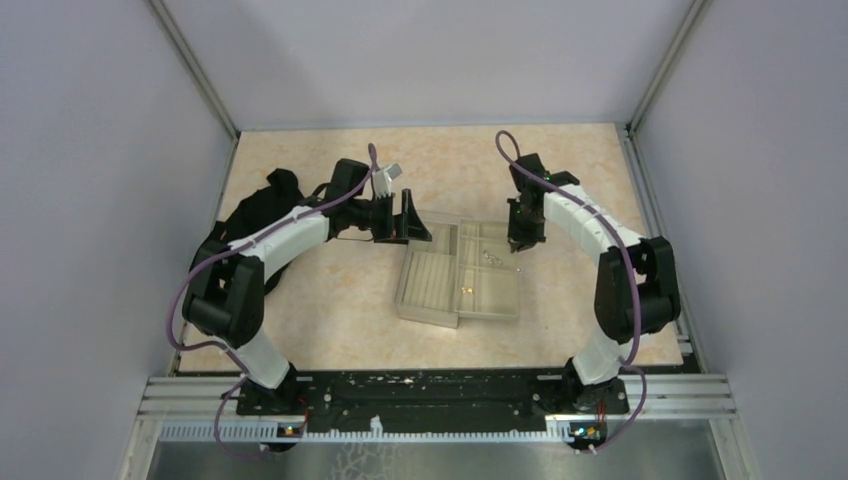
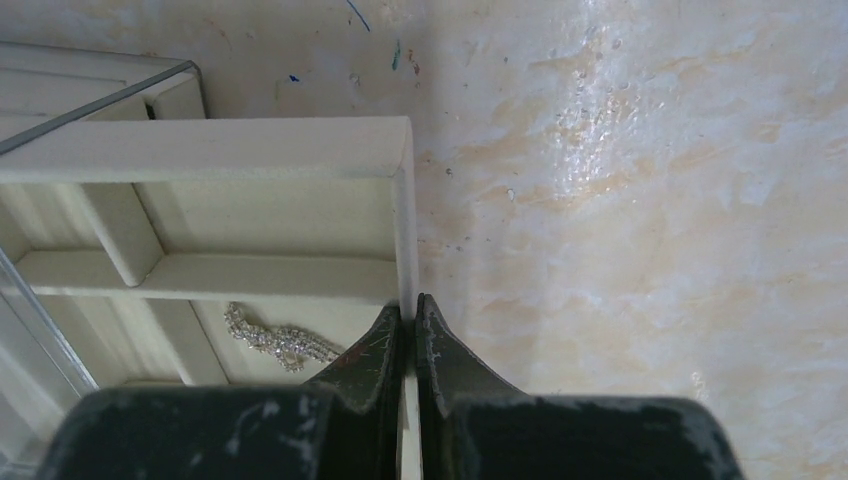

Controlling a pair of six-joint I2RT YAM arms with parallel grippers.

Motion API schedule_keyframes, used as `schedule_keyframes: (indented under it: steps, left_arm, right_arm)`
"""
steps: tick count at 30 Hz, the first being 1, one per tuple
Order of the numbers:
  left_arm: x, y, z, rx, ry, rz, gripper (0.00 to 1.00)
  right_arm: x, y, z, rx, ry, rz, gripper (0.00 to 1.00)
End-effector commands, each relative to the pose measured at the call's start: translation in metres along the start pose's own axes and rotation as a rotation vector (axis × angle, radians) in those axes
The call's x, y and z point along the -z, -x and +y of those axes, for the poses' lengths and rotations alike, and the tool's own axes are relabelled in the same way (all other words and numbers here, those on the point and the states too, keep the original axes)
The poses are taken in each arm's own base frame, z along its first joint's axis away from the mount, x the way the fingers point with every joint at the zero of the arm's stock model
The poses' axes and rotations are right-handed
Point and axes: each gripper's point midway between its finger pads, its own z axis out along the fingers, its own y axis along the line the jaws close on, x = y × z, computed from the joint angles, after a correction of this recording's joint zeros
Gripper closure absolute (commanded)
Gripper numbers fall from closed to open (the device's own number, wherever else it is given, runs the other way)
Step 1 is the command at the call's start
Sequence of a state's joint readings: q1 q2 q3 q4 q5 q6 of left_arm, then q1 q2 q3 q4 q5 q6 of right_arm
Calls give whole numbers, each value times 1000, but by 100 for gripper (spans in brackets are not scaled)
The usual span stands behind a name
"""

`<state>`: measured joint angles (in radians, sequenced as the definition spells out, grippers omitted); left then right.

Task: Organize the mixed jewelry

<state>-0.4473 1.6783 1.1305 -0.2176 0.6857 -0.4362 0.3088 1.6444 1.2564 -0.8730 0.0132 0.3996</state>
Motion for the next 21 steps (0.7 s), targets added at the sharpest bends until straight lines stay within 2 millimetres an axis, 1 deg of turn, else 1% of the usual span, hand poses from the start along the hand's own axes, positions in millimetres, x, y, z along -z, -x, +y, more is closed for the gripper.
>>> schedule_keyframes:
  steps: [1, 4, 12, 21]
  left_arm:
    - [-2, 11, -14, -45, -52, -15, 1]
    - [-2, 10, -14, -40, -49, -14, 1]
    - [0, 10, -13, -32, -34, -23, 1]
    - [2, 11, -8, -26, -1, -44, 1]
  right_arm:
    - [10, 19, 34, -53, 105, -39, 100]
    - [11, 21, 39, -65, 112, -28, 100]
    - [13, 18, 35, -135, 56, 23, 100]
    - [21, 9, 30, -142, 37, 45, 100]
